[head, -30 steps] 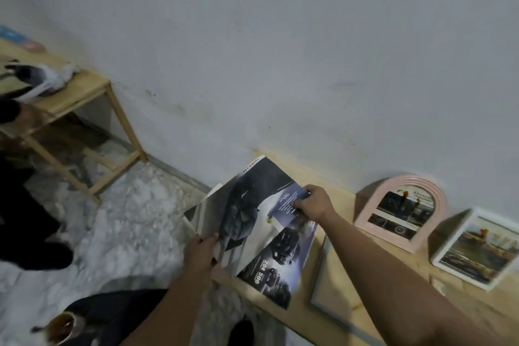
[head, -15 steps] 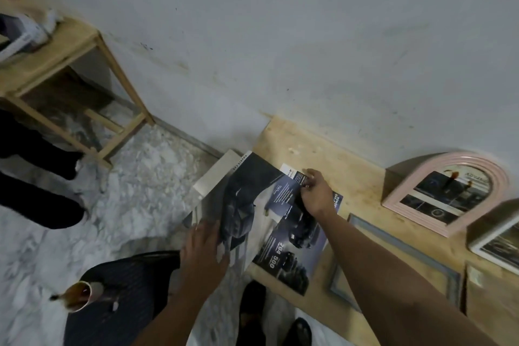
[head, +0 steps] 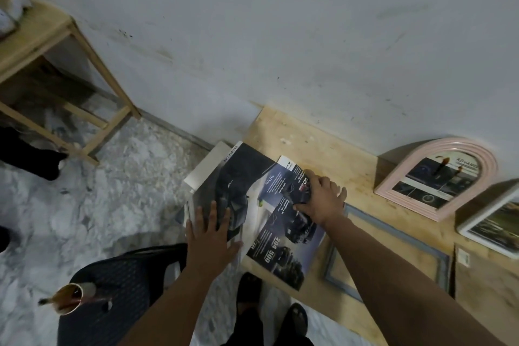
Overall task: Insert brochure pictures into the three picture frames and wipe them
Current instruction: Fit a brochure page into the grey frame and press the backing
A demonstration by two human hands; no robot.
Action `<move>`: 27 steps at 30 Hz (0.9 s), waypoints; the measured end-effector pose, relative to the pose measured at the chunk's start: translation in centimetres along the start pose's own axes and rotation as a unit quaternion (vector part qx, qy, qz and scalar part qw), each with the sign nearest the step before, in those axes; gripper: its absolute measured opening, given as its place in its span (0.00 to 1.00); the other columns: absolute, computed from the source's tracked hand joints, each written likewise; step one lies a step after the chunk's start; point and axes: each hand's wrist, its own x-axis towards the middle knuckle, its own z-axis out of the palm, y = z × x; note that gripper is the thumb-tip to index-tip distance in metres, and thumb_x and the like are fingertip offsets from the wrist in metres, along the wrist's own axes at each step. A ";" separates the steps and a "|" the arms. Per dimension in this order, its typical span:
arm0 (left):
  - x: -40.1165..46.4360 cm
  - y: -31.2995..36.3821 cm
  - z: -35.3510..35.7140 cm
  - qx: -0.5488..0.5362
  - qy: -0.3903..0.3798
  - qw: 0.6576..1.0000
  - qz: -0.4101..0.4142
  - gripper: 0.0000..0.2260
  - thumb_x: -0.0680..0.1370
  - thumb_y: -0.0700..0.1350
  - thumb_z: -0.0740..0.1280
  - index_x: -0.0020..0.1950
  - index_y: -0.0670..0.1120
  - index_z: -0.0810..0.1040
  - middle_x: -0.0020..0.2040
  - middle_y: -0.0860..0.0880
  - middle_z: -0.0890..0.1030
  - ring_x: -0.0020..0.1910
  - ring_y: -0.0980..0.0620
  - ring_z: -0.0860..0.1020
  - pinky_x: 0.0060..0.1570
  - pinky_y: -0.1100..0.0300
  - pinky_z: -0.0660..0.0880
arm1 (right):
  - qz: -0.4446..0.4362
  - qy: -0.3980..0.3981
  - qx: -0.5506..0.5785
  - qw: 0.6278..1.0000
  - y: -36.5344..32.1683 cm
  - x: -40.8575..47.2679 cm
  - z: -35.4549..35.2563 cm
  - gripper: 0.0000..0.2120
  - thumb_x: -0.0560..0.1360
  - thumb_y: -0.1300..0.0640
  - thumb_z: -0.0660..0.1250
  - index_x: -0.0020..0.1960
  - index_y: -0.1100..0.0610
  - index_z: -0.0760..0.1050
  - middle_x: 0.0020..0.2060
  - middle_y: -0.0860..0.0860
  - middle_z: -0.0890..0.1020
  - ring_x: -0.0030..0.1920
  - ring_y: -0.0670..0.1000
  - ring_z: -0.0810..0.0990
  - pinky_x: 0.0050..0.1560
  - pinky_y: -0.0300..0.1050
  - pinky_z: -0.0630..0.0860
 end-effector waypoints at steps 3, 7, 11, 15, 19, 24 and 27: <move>0.0 0.0 0.1 0.000 0.002 1.000 -0.001 0.40 0.72 0.71 0.56 0.78 0.50 0.69 0.79 0.39 0.67 0.75 0.28 0.65 0.65 0.27 0.68 | -0.037 0.006 0.002 0.999 -0.4 -0.5 -0.7 0.48 0.67 0.41 0.79 0.79 0.43 0.55 0.69 0.54 0.70 0.68 0.61 0.72 0.73 0.67 0.61; 0.0 0.4 0.1 0.016 -0.002 1.000 -0.006 0.40 0.72 0.71 0.64 0.78 0.50 0.70 0.78 0.38 0.67 0.74 0.27 0.64 0.65 0.26 0.67 | -0.064 -0.005 0.049 0.997 -0.4 -1.5 -3.1 0.43 0.68 0.45 0.78 0.77 0.46 0.61 0.64 0.53 0.71 0.60 0.59 0.79 0.56 0.54 0.79; -0.2 0.7 0.1 0.030 0.009 0.999 -0.015 0.42 0.69 0.69 0.73 0.78 0.50 0.70 0.79 0.38 0.67 0.75 0.28 0.63 0.67 0.27 0.63 | -0.043 -0.018 0.079 0.996 0.8 -2.3 -6.6 0.41 0.67 0.46 0.79 0.75 0.47 0.66 0.60 0.54 0.76 0.59 0.59 0.79 0.57 0.51 0.77; 0.1 1.0 0.3 0.050 0.014 0.999 0.002 0.42 0.68 0.68 0.74 0.77 0.49 0.72 0.77 0.37 0.69 0.73 0.27 0.67 0.67 0.27 0.63 | 0.002 -0.030 0.130 0.991 3.4 -3.2 -10.2 0.38 0.65 0.50 0.81 0.72 0.50 0.71 0.59 0.54 0.84 0.57 0.57 0.82 0.57 0.48 0.77; 0.5 2.3 0.3 0.037 0.020 0.999 0.018 0.44 0.62 0.66 0.80 0.72 0.45 0.77 0.73 0.34 0.73 0.69 0.25 0.71 0.63 0.24 0.66 | 0.041 -0.047 0.199 0.978 7.3 -5.0 -12.7 0.36 0.65 0.52 0.83 0.70 0.54 0.74 0.55 0.55 0.85 0.50 0.54 0.82 0.55 0.45 0.76; 0.8 4.5 -0.7 -0.012 0.069 0.996 0.053 0.39 0.75 0.71 0.56 0.75 0.44 0.73 0.76 0.34 0.70 0.73 0.27 0.67 0.67 0.29 0.65 | 0.095 -0.036 0.410 0.906 12.6 -8.2 -13.6 0.31 0.61 0.53 0.86 0.61 0.58 0.81 0.49 0.54 0.88 0.49 0.55 0.88 0.60 0.57 0.82; 0.2 8.7 -3.4 -0.218 0.039 0.974 0.054 0.36 0.75 0.76 0.53 0.67 0.50 0.77 0.68 0.45 0.78 0.70 0.40 0.74 0.65 0.44 0.74 | 0.124 -0.016 0.535 0.836 15.1 -11.0 -13.3 0.30 0.64 0.51 0.85 0.62 0.59 0.82 0.53 0.57 0.87 0.53 0.59 0.87 0.62 0.59 0.80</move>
